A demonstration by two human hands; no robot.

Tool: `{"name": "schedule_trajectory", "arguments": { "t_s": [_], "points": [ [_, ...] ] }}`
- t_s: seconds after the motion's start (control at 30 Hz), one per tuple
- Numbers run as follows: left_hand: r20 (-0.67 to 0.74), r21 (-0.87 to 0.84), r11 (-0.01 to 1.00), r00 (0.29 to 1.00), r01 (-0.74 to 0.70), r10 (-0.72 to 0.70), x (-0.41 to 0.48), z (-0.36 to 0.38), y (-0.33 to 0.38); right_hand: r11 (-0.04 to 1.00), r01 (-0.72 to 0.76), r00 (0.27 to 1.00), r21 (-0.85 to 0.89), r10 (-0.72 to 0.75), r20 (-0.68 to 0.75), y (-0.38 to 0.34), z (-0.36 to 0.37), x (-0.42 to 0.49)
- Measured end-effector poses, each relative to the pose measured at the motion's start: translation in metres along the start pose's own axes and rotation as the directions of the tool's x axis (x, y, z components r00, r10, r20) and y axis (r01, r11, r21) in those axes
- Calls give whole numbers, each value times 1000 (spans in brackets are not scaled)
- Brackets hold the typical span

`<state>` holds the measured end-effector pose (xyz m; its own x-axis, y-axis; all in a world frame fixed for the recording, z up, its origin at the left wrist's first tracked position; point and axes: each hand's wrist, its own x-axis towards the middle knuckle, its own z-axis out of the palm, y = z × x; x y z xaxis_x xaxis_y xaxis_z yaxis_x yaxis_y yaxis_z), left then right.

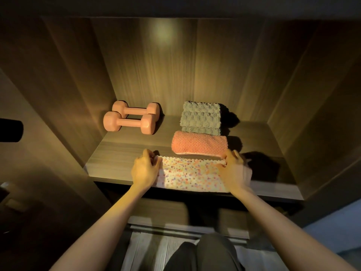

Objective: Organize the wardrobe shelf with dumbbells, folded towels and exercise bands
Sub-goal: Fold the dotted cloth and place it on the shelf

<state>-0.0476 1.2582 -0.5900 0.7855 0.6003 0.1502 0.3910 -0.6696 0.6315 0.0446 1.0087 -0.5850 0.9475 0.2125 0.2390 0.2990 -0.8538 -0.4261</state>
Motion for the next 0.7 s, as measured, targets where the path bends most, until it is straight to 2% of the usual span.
{"name": "schedule_trajectory", "arguments": {
  "t_s": [0.1,0.13,0.2,0.27,0.33,0.43,0.57,0.63,0.7],
  "points": [
    [-132,47,973,964,-227,231,-11,-7,2,989,147,986,32,-144,-82,-9,-10,-6],
    [-114,45,947,940,-317,321,-15,-9,4,976,214,975,50,-210,-72,-13,-12,-10],
    [36,71,886,889,-459,457,-23,-12,8,942,324,943,85,-330,55,-18,-10,-20],
    [216,141,850,854,-507,473,-32,-11,8,915,397,876,68,-400,269,-21,-3,-34],
    [318,199,861,862,-467,394,-38,-10,5,903,430,823,-10,-387,415,-18,1,-46],
    [396,273,836,848,-476,353,-46,-12,-1,884,464,829,-62,-408,382,-10,-3,-53],
    [531,410,662,754,-627,386,-53,-16,-5,857,497,830,-139,-423,363,0,-18,-56],
    [514,422,613,733,-668,445,-60,-12,-3,863,478,839,-160,-396,372,7,-25,-60],
    [435,371,604,707,-705,558,-67,-5,4,883,437,856,-170,-351,381,17,-34,-66]
  ]
}}
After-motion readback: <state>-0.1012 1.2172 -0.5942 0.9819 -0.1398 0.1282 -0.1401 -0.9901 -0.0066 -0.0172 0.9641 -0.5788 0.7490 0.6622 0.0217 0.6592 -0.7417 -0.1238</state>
